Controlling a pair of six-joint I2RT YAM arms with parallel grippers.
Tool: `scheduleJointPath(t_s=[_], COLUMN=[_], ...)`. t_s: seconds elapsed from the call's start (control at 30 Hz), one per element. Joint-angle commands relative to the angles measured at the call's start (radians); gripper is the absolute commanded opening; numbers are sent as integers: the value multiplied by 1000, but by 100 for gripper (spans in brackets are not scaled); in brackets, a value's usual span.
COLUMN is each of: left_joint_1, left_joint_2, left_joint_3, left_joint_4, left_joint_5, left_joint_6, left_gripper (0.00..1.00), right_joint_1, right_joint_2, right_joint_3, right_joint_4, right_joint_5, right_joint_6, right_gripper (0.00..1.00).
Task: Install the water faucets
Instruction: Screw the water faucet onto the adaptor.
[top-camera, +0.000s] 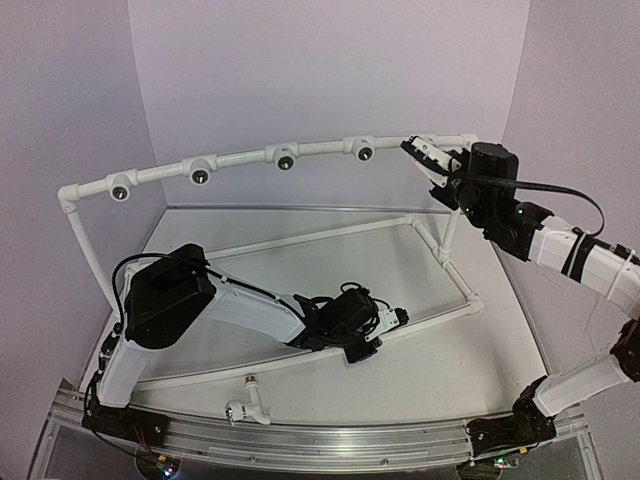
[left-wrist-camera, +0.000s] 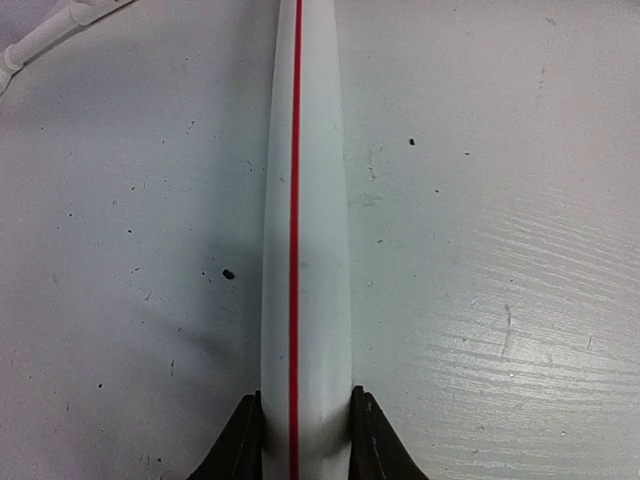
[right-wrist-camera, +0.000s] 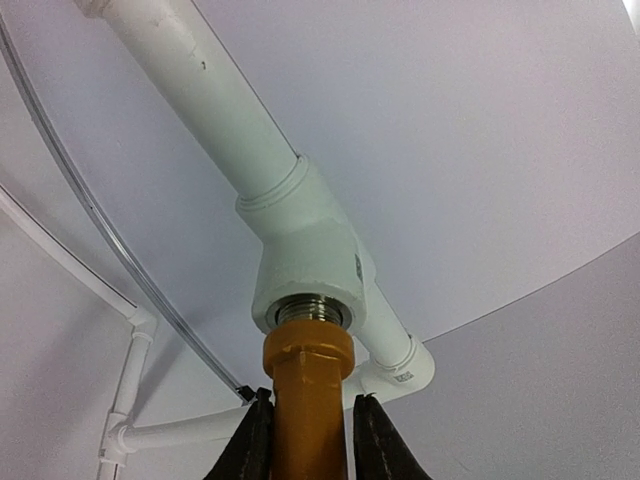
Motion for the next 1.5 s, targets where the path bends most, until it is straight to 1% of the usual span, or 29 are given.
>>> scheduleJointPath(t_s=[0.0, 0.23, 0.5, 1.03, 1.27, 1.47], left_joint_1=[-50, -52, -53, -53, -56, -57], left_joint_2=[90, 90, 92, 92, 95, 94], left_joint_3=[-73, -75, -75, -76, -75, -77], left_joint_4=[-280, -280, -279, -278, -279, -279], left_joint_5=[143, 139, 139, 137, 137, 137], left_joint_6=[53, 52, 54, 56, 58, 59], left_gripper=[0, 0, 0, 0, 0, 0], right_joint_1=[-50, -88, -103, -121, -124, -148], right_joint_2=[27, 26, 36, 74, 88, 94], right_joint_3=[68, 62, 63, 36, 44, 46], right_joint_4=[100, 95, 101, 161, 168, 175], right_joint_5=[-45, -95, -121, -184, -200, -261], right_joint_6=[217, 332, 427, 718, 879, 1065], right_gripper=[0, 0, 0, 0, 0, 0])
